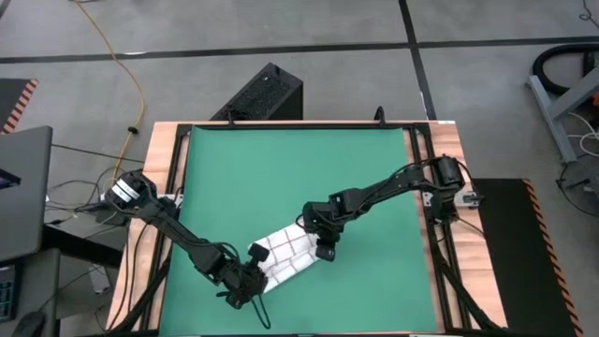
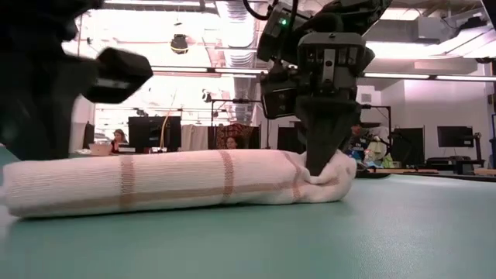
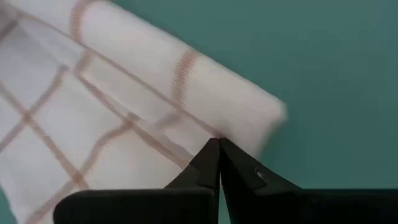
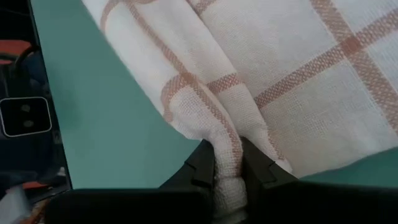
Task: Roll towel into tight, uniform cylinder
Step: Roll the kitchen towel on the table
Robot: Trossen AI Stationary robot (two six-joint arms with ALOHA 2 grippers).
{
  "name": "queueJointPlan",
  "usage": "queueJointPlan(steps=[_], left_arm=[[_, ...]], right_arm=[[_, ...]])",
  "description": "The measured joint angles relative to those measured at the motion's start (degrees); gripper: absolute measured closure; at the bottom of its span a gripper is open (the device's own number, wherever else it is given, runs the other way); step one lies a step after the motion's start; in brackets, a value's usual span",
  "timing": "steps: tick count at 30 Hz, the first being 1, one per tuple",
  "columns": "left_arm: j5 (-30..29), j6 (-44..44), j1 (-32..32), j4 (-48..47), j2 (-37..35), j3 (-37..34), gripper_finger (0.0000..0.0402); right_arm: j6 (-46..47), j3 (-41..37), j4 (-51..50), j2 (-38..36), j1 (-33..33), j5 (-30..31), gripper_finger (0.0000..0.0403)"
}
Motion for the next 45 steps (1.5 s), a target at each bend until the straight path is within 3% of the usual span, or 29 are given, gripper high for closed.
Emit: queueJointPlan(steps=[6,11,16,23,26,30,39,45], left_arm=[[0.1,-1.0,-0.2,-1.5,-3.9,0.1,0.0401],[-10.5,0.7,-0.9,-1.3,-4.1,0.1,0.0401],[-10.5,-4.1,-2.4,3.3,-3.8,0.2,0.0401],[-28.5,-0.8,-11.1,6.1,-1.1,0.3,0.0401],[-29.2,2.4,-12.3,5.8,1.1,0.6,0.0401],[-27.9,-3.6,-12.4,2.9,1.6,2.0,0.0388],[-18.4,-5.1,-12.3,1.2,1.9,4.1,0.0296],[-23.3,-5.2,-12.1,0.7,1.9,4.1,0.0238]], right_arm=[[-0.3,-0.1,-0.1,-0.4,-1.0,-0.5,0.0354],[-1.3,-0.1,0.5,0.0,-1.2,-1.6,0.0354],[-1.7,-0.1,0.7,0.0,-1.2,-1.6,0.0354],[-2.4,-0.2,2.5,0.0,-1.2,-1.5,0.0354],[-2.6,-0.2,3.3,0.1,-1.1,-1.2,0.0354],[-3.0,-0.2,3.3,0.1,-1.1,-1.2,0.0354],[-3.0,-0.2,3.6,0.1,-1.1,-1.2,0.0354],[-3.0,-0.2,3.8,0.1,-1.1,-1.2,0.0354]])
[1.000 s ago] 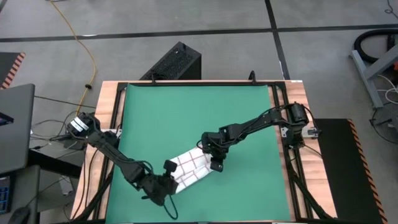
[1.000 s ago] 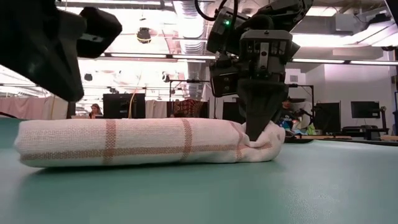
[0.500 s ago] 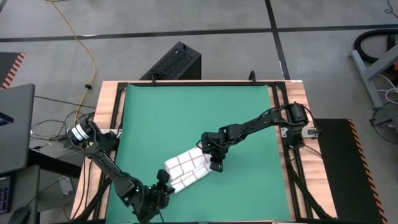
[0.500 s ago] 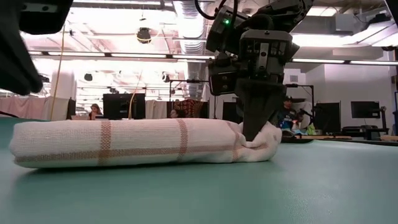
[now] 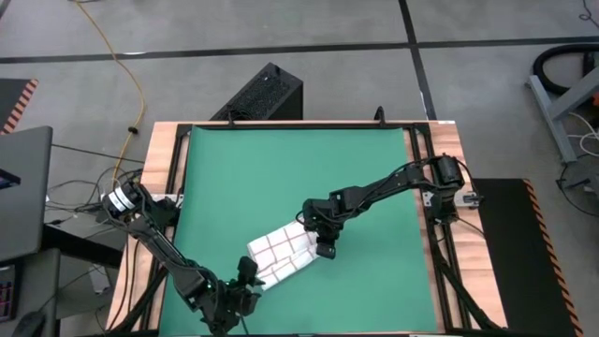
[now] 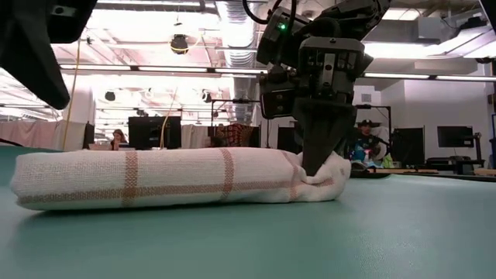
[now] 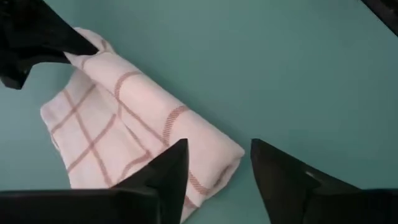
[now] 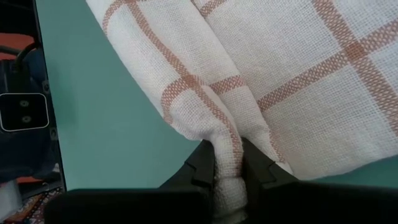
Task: Roll towel into tight, uniform cylinder
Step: Roll the kitchen towel on the table
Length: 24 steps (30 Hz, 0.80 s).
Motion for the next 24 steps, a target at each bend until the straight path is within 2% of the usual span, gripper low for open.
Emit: queueJointPlan(steps=[7,10,13,21,24], left_arm=[[0.1,2.4,0.2,1.6,5.7,0.3,0.0208],[-4.4,5.8,0.2,0.8,9.8,2.5,0.0207],[-9.0,5.7,0.2,-1.9,12.7,5.2,0.0207],[-13.4,-9.2,0.2,-9.0,14.0,7.0,0.0209],[-13.6,-14.8,0.2,-10.8,13.9,7.0,0.023]], right_arm=[[-0.2,0.0,0.8,0.0,0.0,0.4,0.0354],[-0.2,0.0,0.8,0.0,0.0,0.4,0.0354],[-0.2,0.0,0.9,0.0,0.0,0.2,0.0354],[0.0,0.0,1.4,0.0,0.1,0.1,0.0354],[0.0,0.0,1.4,0.0,0.1,0.0,0.0354]])
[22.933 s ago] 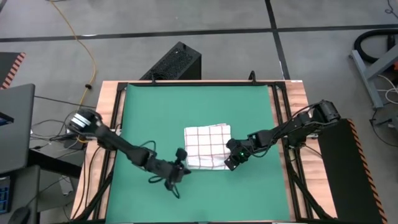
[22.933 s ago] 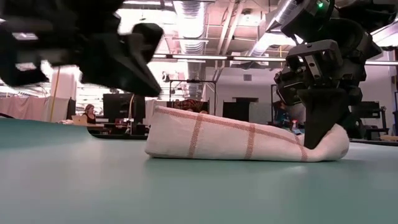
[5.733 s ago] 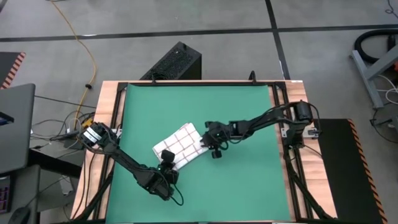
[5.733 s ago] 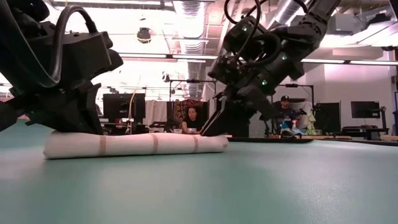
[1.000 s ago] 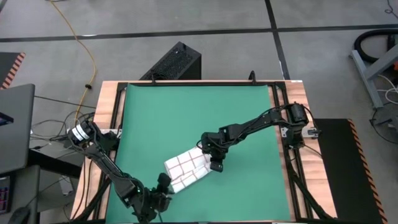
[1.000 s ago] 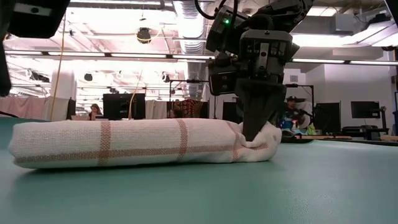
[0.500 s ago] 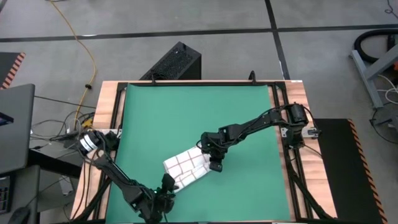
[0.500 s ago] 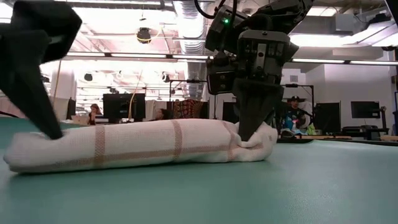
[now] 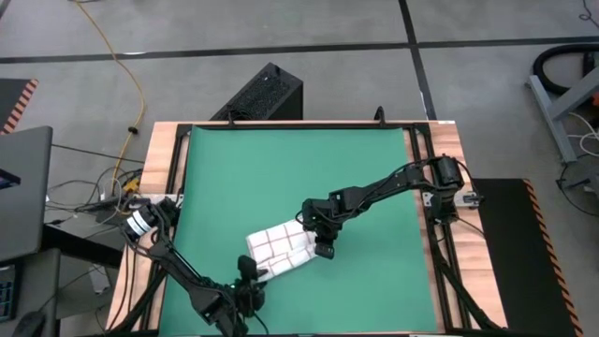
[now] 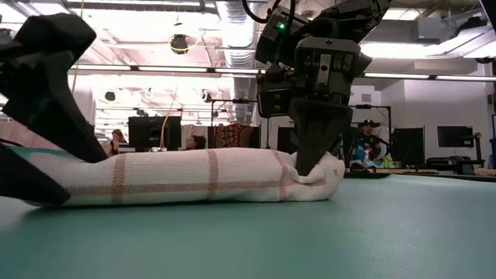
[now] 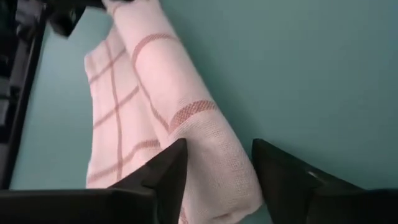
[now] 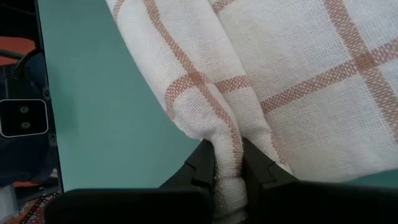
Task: Roll towel into tight, uniform cylinder
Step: Roll the kitchen towel on the table
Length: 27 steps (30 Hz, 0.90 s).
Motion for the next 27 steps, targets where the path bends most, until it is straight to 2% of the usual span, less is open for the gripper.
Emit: queueJointPlan(steps=[10,14,19,24,27], left_arm=[[0.6,-10.1,0.1,-7.8,-2.1,0.0,0.0384],[3.9,-13.0,1.4,-10.8,-5.1,-0.1,0.0388],[7.5,-12.5,4.4,-11.2,-8.7,-3.0,0.0388],[13.3,-10.8,7.4,-9.6,-9.4,-6.9,0.0388],[14.4,-10.8,8.7,-9.3,-9.5,-8.1,0.0389]], right_arm=[[0.0,0.0,-0.1,0.0,0.0,-1.4,0.0354],[0.0,0.0,0.0,0.0,0.0,-2.7,0.0354],[0.5,0.0,-0.1,0.0,-0.1,-3.6,0.0354],[1.6,0.0,-0.1,0.0,-0.1,-3.7,0.0354],[1.6,0.0,-0.1,0.0,0.0,-4.3,0.0354]])
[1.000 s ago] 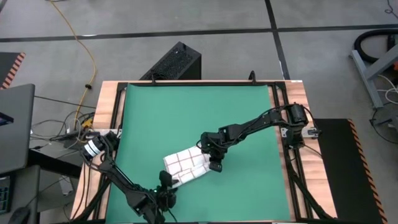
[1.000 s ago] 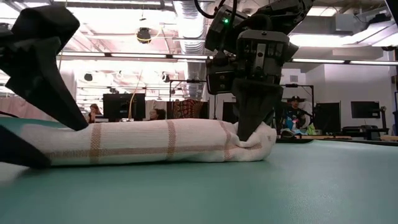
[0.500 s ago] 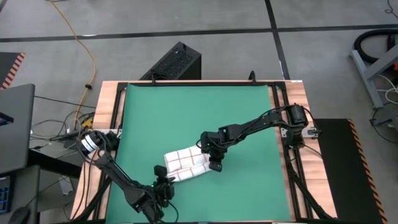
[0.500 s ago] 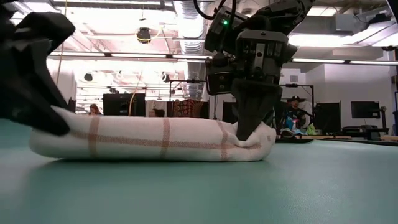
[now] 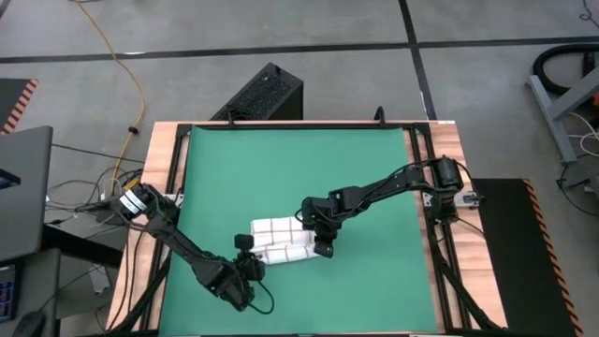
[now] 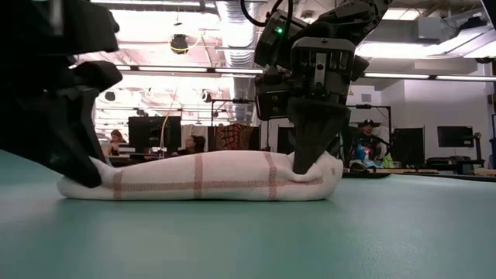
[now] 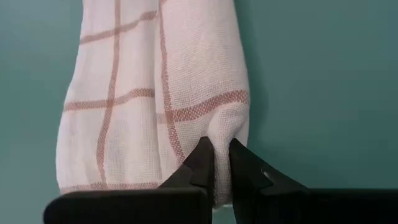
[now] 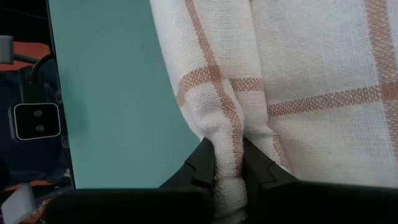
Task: Roll towel into tight, uniform cylinder
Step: Roll the kitchen towel on the table
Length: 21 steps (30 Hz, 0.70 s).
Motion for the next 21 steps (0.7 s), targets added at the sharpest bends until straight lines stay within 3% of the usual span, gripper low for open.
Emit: queueJointPlan(steps=[8,12,17,21], left_arm=[[-0.9,5.3,0.9,-2.3,-8.5,0.8,0.0389],[-1.1,8.9,4.8,-1.2,-13.5,-2.0,0.039],[8.5,13.1,11.3,9.9,-15.9,-10.0,0.039],[11.2,11.8,12.9,13.6,-16.0,-14.6,0.039]], right_arm=[[0.0,0.0,-0.5,0.0,0.0,-0.5,0.0354],[0.0,0.0,-0.5,0.0,0.0,-0.5,0.0354],[0.0,0.0,-0.4,0.0,0.0,-0.6,0.0354],[0.1,0.0,-0.4,0.0,0.0,-0.6,0.0354]])
